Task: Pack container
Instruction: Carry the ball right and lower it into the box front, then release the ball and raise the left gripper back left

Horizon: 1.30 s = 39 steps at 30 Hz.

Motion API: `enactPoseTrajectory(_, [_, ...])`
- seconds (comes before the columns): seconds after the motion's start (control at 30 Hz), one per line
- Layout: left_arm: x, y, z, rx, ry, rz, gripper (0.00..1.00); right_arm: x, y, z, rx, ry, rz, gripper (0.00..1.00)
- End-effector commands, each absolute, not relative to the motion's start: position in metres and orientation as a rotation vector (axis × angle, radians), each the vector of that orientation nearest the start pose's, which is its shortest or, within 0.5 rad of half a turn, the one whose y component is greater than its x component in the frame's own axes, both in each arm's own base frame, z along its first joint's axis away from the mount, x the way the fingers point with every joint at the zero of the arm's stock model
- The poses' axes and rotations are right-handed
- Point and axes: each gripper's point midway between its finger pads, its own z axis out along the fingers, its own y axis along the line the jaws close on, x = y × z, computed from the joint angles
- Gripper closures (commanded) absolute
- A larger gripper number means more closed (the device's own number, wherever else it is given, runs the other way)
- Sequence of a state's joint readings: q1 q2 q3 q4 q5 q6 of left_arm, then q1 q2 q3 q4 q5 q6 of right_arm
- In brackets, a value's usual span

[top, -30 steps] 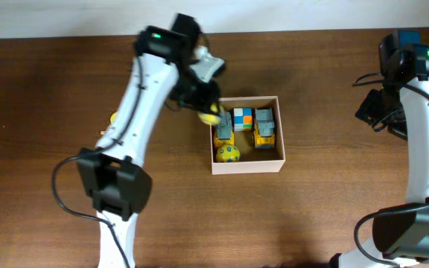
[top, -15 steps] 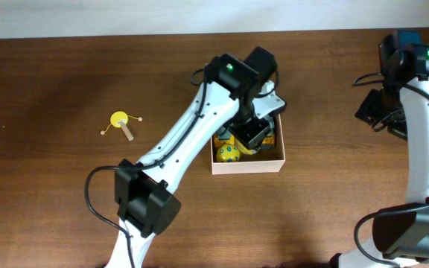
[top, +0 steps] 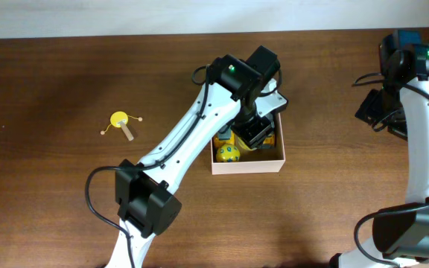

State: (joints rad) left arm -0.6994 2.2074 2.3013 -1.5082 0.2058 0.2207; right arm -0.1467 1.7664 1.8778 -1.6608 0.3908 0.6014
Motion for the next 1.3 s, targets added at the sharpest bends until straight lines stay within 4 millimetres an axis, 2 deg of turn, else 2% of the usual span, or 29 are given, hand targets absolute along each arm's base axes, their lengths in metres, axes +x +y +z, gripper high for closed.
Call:
enactPoseTrajectory(0.0, [0.327,-0.319,0.177,1.365,2.654,-0.357,0.38,0.3,-0.113,0.229,1.112,2.755,-0.57,0.01])
enactPoseTrajectory(0.27, [0.33,-0.322,0.178,1.36,2.639,-0.362,0.23,0.3,-0.113,0.229,1.112,2.754,-0.57,0.01])
enactPoseTrajectory(0.5, [0.332,-0.321,0.178,1.356,2.636,-0.35,0.22,0.3,-0.113,0.229,1.112,2.755,-0.57,0.01])
enactPoseTrajectory(0.6, [0.345,-0.305,0.176,1.238,2.691,-0.221,0.22,0.3,-0.113,0.229,1.112,2.754,-0.57,0.01])
enactPoseTrajectory(0.77, [0.376,-0.255,0.174,0.874,2.817,0.026,0.22,0.3,-0.113,0.229,1.112,2.755,-0.57,0.01])
enactPoseTrajectory(0.87, [0.394,-0.212,0.174,0.597,2.889,0.133,0.22,0.3,-0.113,0.229,1.112,2.754,-0.57,0.01])
enactPoseTrajectory(1.1, [0.424,-0.119,0.173,0.126,2.976,0.17,0.22,0.3,-0.113,0.229,1.113,2.754,-0.57,0.01])
enactPoseTrajectory(1.27, [0.43,-0.069,0.168,-0.209,2.999,0.184,0.21,0.3,-0.113,0.229,1.112,2.754,-0.57,0.01])
